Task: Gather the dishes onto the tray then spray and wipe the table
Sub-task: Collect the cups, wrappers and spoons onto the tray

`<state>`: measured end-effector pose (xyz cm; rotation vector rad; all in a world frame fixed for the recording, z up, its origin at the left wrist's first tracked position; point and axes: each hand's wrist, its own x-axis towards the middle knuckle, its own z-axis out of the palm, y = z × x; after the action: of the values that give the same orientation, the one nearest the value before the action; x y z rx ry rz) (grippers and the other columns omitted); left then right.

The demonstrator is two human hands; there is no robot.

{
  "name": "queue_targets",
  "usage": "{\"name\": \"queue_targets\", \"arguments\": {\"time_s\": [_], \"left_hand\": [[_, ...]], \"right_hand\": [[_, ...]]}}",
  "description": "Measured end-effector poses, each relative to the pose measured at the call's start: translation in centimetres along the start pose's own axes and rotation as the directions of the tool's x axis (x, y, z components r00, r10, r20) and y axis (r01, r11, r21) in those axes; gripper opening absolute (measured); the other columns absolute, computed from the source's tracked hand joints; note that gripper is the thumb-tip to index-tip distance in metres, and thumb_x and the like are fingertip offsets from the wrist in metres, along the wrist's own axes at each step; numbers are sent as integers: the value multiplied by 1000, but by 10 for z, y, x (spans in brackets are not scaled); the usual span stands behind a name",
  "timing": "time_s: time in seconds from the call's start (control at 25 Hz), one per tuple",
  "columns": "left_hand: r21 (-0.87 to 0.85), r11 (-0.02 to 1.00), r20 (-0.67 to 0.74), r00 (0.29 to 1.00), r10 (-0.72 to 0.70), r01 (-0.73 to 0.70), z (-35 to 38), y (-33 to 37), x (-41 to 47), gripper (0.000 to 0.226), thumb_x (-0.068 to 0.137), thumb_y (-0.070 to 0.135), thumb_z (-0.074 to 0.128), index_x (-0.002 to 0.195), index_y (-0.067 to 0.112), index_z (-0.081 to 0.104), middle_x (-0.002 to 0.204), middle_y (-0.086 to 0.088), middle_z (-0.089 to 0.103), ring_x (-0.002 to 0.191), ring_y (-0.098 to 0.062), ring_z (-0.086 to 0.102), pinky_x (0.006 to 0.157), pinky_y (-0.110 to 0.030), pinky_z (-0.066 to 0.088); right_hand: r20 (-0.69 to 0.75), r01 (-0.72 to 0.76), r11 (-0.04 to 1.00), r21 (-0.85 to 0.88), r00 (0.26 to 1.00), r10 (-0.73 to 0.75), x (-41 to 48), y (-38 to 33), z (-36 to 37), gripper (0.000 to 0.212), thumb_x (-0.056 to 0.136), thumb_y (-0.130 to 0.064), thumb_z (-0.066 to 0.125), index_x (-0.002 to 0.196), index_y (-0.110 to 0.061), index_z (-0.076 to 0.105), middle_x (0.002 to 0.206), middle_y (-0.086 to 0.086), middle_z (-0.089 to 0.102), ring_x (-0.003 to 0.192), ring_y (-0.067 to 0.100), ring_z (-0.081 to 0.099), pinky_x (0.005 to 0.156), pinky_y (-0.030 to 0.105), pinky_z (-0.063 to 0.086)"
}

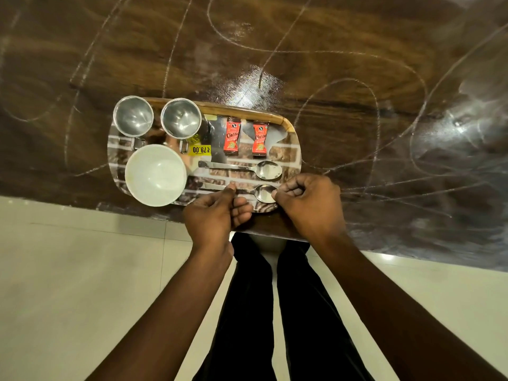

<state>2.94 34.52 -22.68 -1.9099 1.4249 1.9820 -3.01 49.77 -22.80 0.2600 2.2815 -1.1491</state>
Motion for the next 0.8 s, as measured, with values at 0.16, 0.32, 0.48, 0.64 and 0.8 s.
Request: {"name": "queue_targets", "arguments": {"time_s": [0.16, 0.32, 0.48, 0.64, 0.8], "left_hand": [[19, 1000, 2, 1000, 7, -7, -1, -1, 4, 21, 97, 16, 79, 86, 0, 74, 61, -7, 76, 52, -18, 75, 49, -22, 62], [18, 1000, 0, 1000, 13, -13, -2, -4, 5, 21, 95, 17, 81, 86, -2, 75, 64, -11, 77, 53, -19, 76, 51, -24, 63], [-3, 999, -26, 999, 39, -39, -14, 0, -4, 19, 91, 14, 84, 85, -1, 76, 71, -17, 78, 53, -21, 75, 51, -25, 63], [125, 952, -90, 953, 291, -279, -51, 10, -25, 21, 93, 20, 82, 80, 5, 75, 60, -8, 72, 41, -22, 59, 39, -26, 48], [101, 825, -273, 781, 561, -557, -115, 56, -4, 9, 92, 17, 74, 96, 9, 76, 66, 6, 69, 53, -20, 56, 52, -35, 48]], "right_hand": [[-28, 9, 1000, 13, 1000, -8, -2, 0, 3, 11, 87, -14, 84, 79, -19, 78, 66, -9, 74, 57, -3, 66, 57, 7, 47], [-29, -6, 999, 44, 1000, 7, -2, 1, 2, 12, 86, -15, 86, 81, -20, 76, 66, -7, 74, 58, -2, 67, 57, 8, 48], [-14, -12, 998, 55, 1000, 13, -6, -2, -5, 15, 85, -21, 90, 84, -21, 76, 68, -7, 74, 59, -2, 67, 59, 14, 53], [-86, 37, 998, 57, 996, -32, -10, -10, -24, 16, 88, -34, 88, 85, -24, 76, 73, -5, 76, 64, 5, 70, 60, 21, 59], [-149, 66, 998, -3, 987, -66, -5, -20, -40, 12, 97, -29, 77, 108, -23, 76, 92, -11, 76, 81, 0, 72, 80, 29, 65]]}}
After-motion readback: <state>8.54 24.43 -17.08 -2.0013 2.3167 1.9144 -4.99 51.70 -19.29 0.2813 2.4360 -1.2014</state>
